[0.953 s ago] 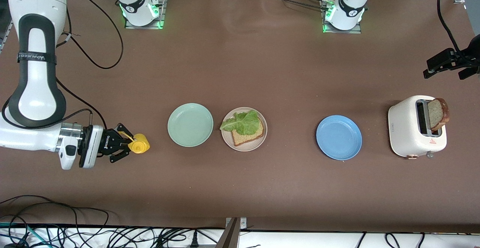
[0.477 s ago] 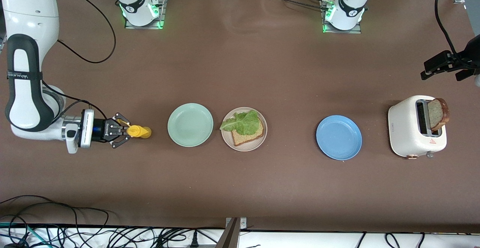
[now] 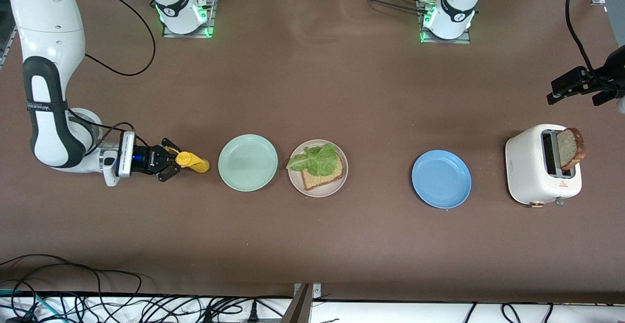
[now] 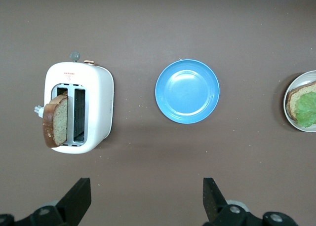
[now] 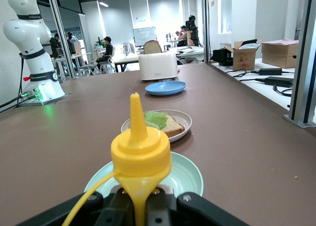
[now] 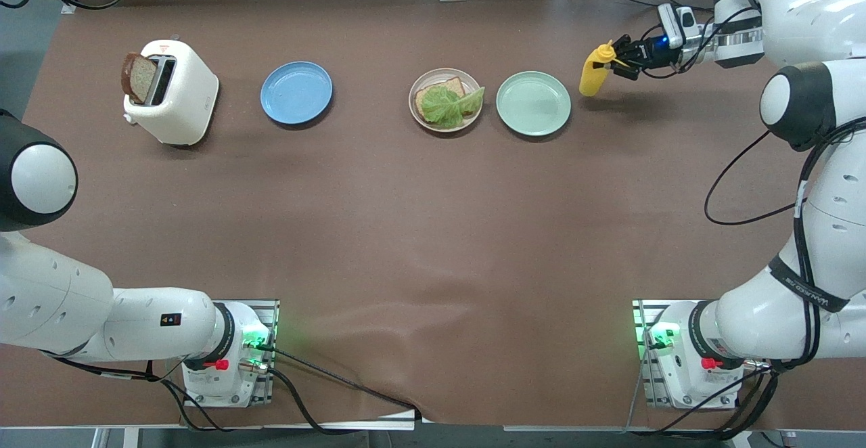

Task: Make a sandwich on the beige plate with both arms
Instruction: 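Lower the mustard bottle onto the table and open the right gripper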

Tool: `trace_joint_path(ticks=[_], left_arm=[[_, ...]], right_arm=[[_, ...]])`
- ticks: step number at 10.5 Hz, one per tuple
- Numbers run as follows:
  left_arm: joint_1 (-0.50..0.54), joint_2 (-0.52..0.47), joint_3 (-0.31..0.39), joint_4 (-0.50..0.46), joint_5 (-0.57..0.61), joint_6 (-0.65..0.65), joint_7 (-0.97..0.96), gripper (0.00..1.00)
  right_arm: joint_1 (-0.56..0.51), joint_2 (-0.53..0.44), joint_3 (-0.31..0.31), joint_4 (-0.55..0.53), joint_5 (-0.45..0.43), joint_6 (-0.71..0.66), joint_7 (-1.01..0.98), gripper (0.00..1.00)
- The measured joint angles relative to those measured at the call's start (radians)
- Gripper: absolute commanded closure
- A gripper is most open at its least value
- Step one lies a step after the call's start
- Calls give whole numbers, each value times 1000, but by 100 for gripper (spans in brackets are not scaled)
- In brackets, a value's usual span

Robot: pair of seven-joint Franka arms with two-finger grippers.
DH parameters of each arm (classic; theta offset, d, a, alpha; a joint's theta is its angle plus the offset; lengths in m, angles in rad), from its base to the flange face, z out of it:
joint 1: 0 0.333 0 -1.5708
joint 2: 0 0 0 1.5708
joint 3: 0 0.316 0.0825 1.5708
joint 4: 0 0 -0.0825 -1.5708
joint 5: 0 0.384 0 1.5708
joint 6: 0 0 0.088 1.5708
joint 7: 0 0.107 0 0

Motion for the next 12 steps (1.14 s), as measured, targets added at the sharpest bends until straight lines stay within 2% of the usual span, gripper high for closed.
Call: trace_joint_path(ticks=[3,7,8,9,12], left_arm=[[0,2,0,0,0,0,0,0],[0,8,0,0,0,0,-2,0],[0,9,0,0,0,0,-2,0],[0,9,0,0,0,0,-2,0],[4,13,0,0,0,0,-4,0]], right_arm=[[-1,55,0,-2,16,-15,-42,100],[-9,77,0,-2,18,-16,-44,100],[-11,81,0,-2,25,-22,-44,45],[-12,82,0,-2,28,-23,-44,0],[-12,97,0,-2,62,-24,-54,0]])
